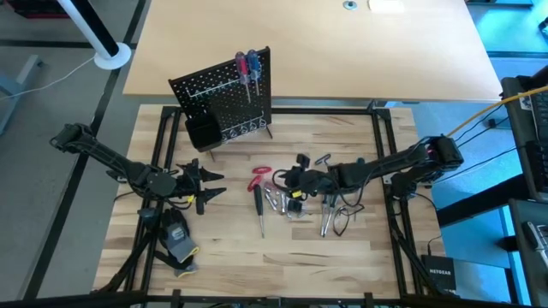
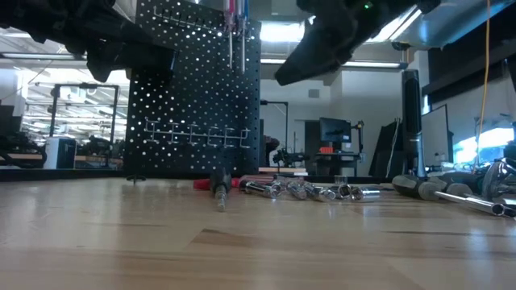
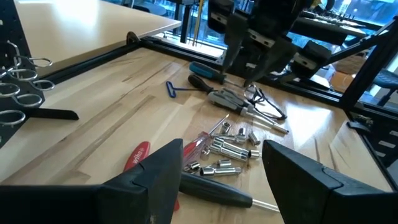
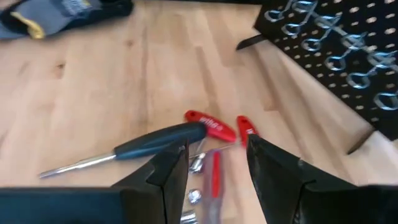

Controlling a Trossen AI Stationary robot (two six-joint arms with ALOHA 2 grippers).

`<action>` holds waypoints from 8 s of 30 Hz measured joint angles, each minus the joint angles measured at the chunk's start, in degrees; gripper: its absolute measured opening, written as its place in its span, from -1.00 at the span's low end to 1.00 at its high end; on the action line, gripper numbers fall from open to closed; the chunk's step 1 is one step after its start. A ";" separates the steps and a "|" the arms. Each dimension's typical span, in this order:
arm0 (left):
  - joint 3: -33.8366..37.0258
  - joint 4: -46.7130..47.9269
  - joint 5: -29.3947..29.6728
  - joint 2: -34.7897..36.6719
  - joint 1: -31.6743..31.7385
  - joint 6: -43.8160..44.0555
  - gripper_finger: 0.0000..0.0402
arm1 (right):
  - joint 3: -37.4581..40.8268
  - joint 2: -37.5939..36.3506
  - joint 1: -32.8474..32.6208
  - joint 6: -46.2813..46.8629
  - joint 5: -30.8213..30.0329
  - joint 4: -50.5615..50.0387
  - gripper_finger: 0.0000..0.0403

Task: Hang tools onto peg board
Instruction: Hang the red screwdriver onto the peg board

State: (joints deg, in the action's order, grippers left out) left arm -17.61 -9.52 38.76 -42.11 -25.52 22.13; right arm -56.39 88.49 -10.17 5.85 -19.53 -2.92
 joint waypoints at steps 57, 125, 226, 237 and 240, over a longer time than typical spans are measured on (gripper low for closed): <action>0.00 1.61 0.02 -0.07 0.00 0.61 0.05 | 9.01 8.78 6.85 8.57 16.13 -16.35 -0.77; 0.00 1.61 0.04 -0.07 0.00 0.42 0.05 | -8.61 17.33 18.60 -7.42 5.20 59.78 -0.89; 0.04 2.89 0.87 -0.05 -0.72 1.90 0.05 | -28.28 29.20 25.22 -4.70 2.61 47.45 -0.89; 0.04 2.91 0.87 -0.07 -0.72 1.90 0.05 | -28.37 29.00 25.20 -3.01 0.47 43.28 -0.80; 0.04 2.92 0.87 -0.07 -0.72 1.90 0.05 | -28.25 29.13 25.22 -2.96 0.16 42.60 -0.64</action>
State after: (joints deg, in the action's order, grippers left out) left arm -17.56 -6.59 39.63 -42.17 -26.24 24.03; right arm -84.63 117.62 15.05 2.90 -19.38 39.68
